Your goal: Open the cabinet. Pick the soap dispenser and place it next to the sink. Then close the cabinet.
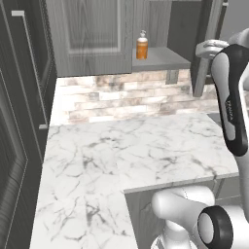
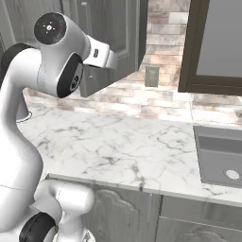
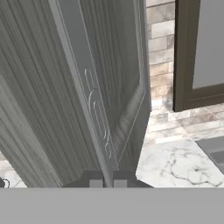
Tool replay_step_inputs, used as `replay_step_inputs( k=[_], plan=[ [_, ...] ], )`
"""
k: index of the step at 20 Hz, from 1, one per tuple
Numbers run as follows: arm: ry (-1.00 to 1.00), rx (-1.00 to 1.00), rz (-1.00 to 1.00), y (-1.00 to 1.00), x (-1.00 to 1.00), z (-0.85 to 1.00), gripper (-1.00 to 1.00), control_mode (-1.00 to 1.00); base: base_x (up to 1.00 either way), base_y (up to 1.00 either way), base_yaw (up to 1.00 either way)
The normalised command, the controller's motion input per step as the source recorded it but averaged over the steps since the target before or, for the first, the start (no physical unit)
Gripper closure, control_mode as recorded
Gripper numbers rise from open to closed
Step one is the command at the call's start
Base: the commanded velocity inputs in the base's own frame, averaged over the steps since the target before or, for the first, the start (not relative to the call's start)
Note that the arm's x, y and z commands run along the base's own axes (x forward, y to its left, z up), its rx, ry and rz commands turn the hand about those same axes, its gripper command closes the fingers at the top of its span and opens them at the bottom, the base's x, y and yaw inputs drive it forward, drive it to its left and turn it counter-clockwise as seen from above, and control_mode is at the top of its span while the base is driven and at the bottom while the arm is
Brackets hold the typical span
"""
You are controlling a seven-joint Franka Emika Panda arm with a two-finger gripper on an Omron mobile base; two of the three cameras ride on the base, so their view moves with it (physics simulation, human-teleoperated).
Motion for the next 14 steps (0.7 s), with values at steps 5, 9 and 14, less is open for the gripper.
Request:
replay_step_inputs(
  k=[5, 9, 14],
  plan=[
    [0.00, 0.00, 0.00, 0.00, 0.00, 0.00, -1.00, -1.00, 0.00, 0.00, 0.00],
    [0.00, 0.00, 0.00, 0.00, -0.10, 0.00, -1.00, -1.00, 0.00, 0.00, 0.00],
    [-0.02, 0.00, 0.04, 0.13, -0.72, 0.00, -1.00, -1.00, 0.00, 0.00, 0.00]
  ],
)
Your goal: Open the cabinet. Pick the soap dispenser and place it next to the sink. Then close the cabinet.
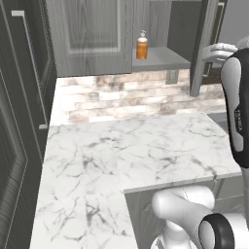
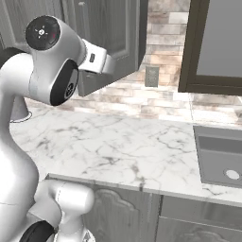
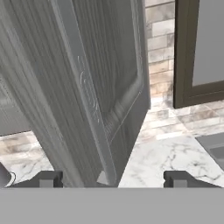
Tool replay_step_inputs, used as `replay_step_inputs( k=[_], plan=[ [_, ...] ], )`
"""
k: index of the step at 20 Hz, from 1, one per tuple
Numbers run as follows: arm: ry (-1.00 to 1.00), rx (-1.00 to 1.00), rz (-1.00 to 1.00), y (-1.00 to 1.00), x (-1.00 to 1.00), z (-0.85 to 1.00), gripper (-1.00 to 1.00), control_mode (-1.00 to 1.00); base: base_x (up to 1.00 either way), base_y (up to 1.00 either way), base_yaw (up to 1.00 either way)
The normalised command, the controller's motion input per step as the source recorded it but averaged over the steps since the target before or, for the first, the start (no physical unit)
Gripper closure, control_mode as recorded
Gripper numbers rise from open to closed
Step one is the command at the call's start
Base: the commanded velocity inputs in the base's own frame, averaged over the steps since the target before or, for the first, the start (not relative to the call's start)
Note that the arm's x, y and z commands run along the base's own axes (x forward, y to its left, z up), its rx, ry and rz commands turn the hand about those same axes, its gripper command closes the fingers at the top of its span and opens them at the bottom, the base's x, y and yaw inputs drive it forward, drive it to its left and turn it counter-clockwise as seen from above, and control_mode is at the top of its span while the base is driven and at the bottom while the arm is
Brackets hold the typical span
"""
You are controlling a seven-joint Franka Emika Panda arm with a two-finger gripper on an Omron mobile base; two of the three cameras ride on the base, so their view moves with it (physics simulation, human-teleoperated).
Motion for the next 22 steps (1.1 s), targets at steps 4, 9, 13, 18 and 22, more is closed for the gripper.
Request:
replay_step_inputs(
  k=[4, 9, 13, 18, 22],
  plan=[
    [-0.06, 0.00, 0.12, 0.46, -0.81, 0.05, -1.00, -1.00, 0.00, 0.00, 0.00],
    [-0.06, 0.00, 0.15, 0.68, -0.79, 0.18, -1.00, -1.00, 0.00, 0.00, 0.00],
    [-0.04, -0.01, 0.14, 0.65, -0.53, 0.16, -1.00, -1.00, 0.00, 0.00, 0.00],
    [0.00, -0.17, 0.08, 0.43, 0.00, 0.00, -1.00, -1.00, 0.00, 0.00, 0.00],
    [0.00, -0.31, 0.01, 0.18, 0.24, 0.00, -1.00, -1.00, 0.00, 0.00, 0.00]
  ],
)
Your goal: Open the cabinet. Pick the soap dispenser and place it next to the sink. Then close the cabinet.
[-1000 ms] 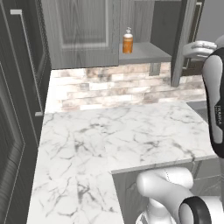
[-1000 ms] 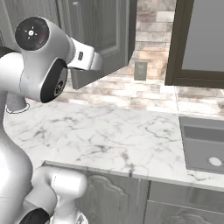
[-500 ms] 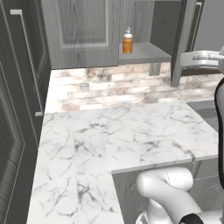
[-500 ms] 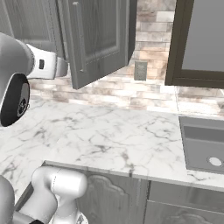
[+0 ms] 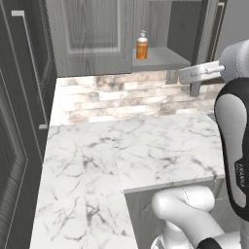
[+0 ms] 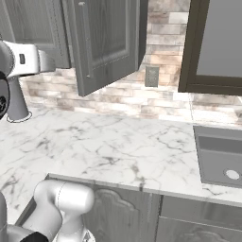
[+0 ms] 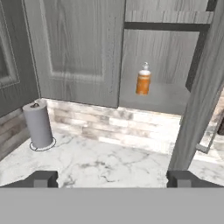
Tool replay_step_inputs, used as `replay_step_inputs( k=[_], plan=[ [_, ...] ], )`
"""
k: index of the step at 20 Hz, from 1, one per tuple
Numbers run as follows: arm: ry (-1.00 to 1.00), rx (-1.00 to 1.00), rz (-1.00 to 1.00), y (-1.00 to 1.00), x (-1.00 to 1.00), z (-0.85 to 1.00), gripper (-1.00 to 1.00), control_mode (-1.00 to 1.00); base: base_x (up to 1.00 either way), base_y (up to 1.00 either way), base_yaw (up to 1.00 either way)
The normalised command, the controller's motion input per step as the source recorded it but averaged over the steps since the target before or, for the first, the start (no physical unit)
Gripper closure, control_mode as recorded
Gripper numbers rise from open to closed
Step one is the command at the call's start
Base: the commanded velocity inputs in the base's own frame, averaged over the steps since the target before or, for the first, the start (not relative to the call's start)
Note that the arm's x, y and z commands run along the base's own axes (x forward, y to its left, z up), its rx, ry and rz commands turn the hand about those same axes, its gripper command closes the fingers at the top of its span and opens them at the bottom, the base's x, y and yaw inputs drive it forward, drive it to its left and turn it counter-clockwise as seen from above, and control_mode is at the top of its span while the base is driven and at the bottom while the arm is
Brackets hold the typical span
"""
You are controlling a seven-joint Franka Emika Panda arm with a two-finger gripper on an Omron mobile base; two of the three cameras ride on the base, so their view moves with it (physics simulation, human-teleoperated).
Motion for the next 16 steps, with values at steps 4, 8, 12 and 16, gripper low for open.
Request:
replay_step_inputs(
  k=[4, 8, 12, 16],
  plan=[
    [0.00, -0.37, 0.00, 0.03, 0.19, 0.00, -1.00, -1.00, 0.00, 0.00, 0.00],
    [0.02, -0.38, 0.00, 0.00, 0.10, 0.00, -1.00, -1.00, 0.00, 0.00, 0.00],
    [0.07, -0.36, -0.02, 0.00, 0.06, 0.00, -1.00, -1.00, 0.00, 0.00, 0.00],
    [0.12, -0.33, -0.05, 0.00, 0.13, -0.02, -1.00, -1.00, 0.00, 0.00, 0.00]
  ],
)
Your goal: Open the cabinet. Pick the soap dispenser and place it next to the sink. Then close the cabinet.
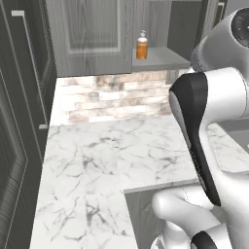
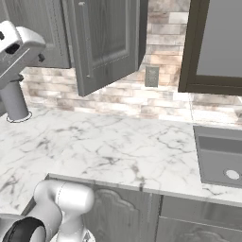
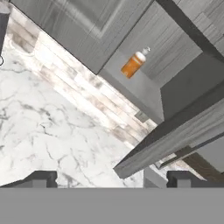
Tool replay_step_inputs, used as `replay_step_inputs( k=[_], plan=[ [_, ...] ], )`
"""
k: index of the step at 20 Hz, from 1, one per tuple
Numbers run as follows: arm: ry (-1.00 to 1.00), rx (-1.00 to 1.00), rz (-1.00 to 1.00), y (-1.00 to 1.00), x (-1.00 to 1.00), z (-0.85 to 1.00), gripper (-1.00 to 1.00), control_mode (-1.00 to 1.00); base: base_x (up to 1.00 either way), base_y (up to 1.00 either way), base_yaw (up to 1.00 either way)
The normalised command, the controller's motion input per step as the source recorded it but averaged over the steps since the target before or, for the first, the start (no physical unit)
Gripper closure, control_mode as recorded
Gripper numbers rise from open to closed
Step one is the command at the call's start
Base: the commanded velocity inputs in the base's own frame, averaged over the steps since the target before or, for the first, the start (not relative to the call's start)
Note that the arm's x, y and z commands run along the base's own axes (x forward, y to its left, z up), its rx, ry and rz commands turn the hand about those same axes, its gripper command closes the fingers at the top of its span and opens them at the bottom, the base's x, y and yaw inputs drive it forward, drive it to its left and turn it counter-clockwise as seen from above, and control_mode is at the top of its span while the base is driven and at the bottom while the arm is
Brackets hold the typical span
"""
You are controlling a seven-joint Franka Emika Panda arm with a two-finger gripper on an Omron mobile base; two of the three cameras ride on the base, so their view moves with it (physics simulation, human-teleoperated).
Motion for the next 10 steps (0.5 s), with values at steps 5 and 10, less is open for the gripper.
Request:
replay_step_inputs(
  k=[5, 10],
  plan=[
    [0.06, -0.28, -0.04, 0.00, 0.32, -0.20, -1.00, -1.00, 0.00, 0.00, 0.00],
    [-0.06, -0.09, 0.00, 0.00, 0.94, -0.25, -1.00, -1.00, 0.00, 0.00, 0.00]
  ],
)
